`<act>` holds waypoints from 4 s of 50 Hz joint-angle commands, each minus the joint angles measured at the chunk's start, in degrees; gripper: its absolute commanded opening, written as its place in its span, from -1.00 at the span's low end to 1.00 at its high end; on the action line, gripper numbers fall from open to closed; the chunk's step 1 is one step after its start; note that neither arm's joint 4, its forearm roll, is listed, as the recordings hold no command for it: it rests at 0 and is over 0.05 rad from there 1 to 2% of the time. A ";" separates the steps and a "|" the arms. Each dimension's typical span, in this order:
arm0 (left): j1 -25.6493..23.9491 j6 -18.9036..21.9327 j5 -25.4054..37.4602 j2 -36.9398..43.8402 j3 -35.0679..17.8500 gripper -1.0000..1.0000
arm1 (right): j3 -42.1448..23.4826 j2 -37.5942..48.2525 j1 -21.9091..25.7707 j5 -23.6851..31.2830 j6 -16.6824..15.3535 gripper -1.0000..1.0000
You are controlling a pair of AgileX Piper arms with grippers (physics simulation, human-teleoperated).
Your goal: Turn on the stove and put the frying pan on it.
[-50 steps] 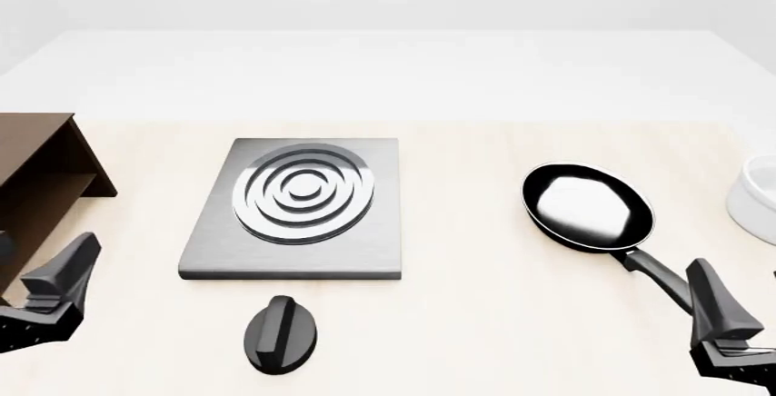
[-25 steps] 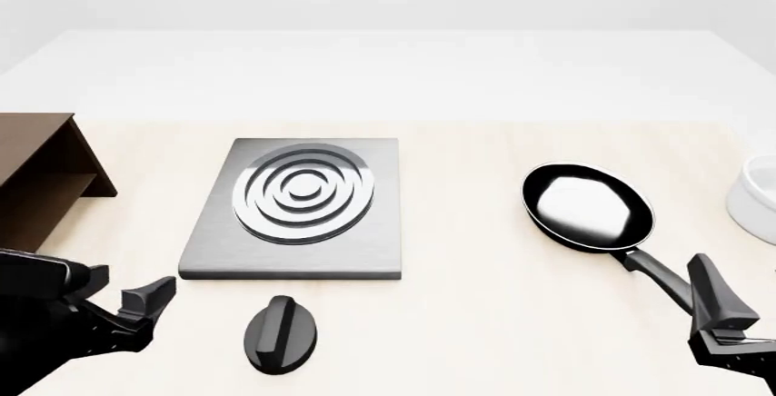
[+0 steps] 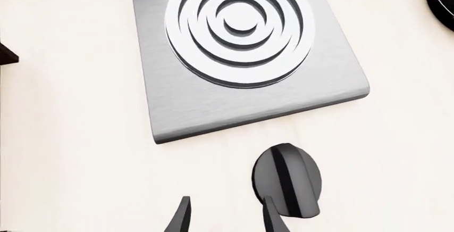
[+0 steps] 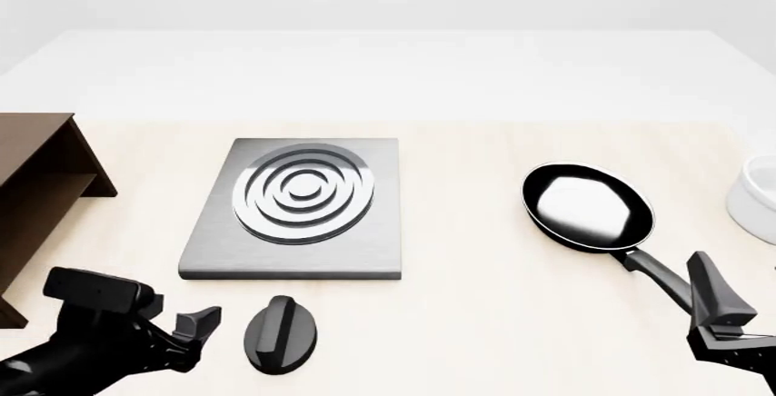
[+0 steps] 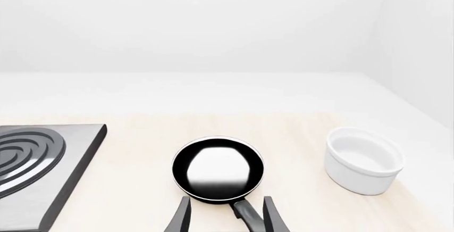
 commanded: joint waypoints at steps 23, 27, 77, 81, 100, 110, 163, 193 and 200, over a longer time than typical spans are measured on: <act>-6.10 -6.86 -30.04 30.04 4.69 1.00 | -0.04 0.18 0.58 0.30 -0.54 1.00; -9.46 -12.29 -37.55 36.59 5.27 1.00 | -0.04 -1.29 0.80 1.90 -0.66 1.00; -17.64 -11.36 34.24 -40.70 -13.43 1.00 | -0.03 -3.07 0.00 3.94 -0.11 1.00; -1.99 4.32 31.13 -51.83 -20.99 1.00 | -9.52 -8.36 0.92 17.36 0.69 1.00; 17.54 6.33 7.81 -51.82 5.82 1.00 | -66.10 23.84 13.25 49.87 -17.52 1.00; 16.88 5.61 8.61 -51.83 4.33 1.00 | -56.63 33.61 8.10 44.47 -16.80 1.00; 18.74 3.87 9.79 -51.81 5.47 1.00 | -20.67 63.33 -9.00 -2.94 -23.18 1.00; 18.85 3.25 10.55 -51.81 5.19 1.00 | -17.22 75.82 -9.29 -15.96 -22.43 1.00; 18.87 3.12 10.18 -51.80 5.53 1.00 | -16.33 79.56 -10.41 -19.81 -23.52 1.00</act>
